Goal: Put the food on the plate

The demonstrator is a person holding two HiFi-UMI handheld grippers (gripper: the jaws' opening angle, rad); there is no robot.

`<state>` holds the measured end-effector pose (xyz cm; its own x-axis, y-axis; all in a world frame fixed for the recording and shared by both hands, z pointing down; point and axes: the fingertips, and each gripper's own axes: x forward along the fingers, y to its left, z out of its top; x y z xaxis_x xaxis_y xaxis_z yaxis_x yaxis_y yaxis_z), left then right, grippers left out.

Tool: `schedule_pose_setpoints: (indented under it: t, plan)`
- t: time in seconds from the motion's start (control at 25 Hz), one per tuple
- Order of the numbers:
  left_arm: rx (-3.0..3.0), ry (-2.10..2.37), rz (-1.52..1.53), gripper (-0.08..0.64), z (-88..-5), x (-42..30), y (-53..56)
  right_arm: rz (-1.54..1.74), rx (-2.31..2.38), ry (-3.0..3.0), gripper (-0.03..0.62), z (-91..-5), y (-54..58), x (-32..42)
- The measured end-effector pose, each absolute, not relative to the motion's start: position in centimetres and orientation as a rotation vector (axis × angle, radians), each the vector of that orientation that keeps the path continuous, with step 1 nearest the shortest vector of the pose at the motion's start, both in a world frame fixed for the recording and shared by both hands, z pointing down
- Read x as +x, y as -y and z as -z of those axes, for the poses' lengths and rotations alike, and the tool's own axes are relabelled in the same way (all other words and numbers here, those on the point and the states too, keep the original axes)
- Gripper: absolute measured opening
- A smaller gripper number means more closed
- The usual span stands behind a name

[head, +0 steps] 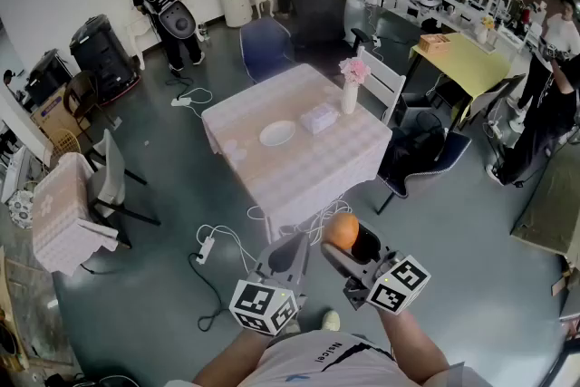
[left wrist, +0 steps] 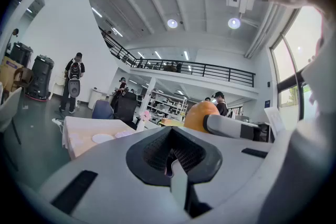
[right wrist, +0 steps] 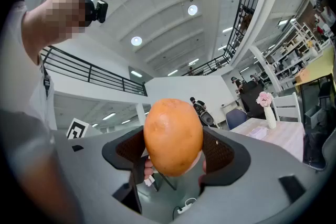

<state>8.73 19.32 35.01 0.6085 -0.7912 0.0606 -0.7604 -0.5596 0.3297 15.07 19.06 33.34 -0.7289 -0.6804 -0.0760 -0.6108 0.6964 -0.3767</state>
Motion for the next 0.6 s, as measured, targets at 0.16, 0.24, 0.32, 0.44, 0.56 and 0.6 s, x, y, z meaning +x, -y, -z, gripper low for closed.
schedule_pose_setpoints:
  t: [0.16, 0.24, 0.32, 0.44, 0.56, 0.6]
  plan:
    - [2.520, 1.252, 0.130, 0.006, -35.1, 8.3, -19.5, 0.484, -1.044, -2.694, 0.308, -33.4, -19.2, 14.6]
    - [2.522, 1.252, 0.128, 0.006, -35.2, 8.1, -19.4, 0.484, -1.046, -2.694, 0.308, -33.5, -19.2, 14.3]
    - [2.521, 1.250, 0.126, 0.006, -35.4, 7.8, -19.4, 0.490, -1.049, -2.693, 0.308, -33.6, -19.2, 14.1]
    - [2.517, 1.254, 0.128, 0.006, -35.5, 7.2, -19.4, 0.516, -1.043, -2.675, 0.308, -33.7, -19.2, 13.9]
    - [2.505, 1.276, 0.134, 0.006, -35.7, 5.9, -19.0, 0.531, -1.039, -2.652, 0.308, -33.5, -19.1, 13.6]
    - [2.499, 1.285, 0.135, 0.006, -35.8, 5.3, -18.9, 0.535, -1.043, -2.648, 0.308, -33.5, -19.1, 13.4]
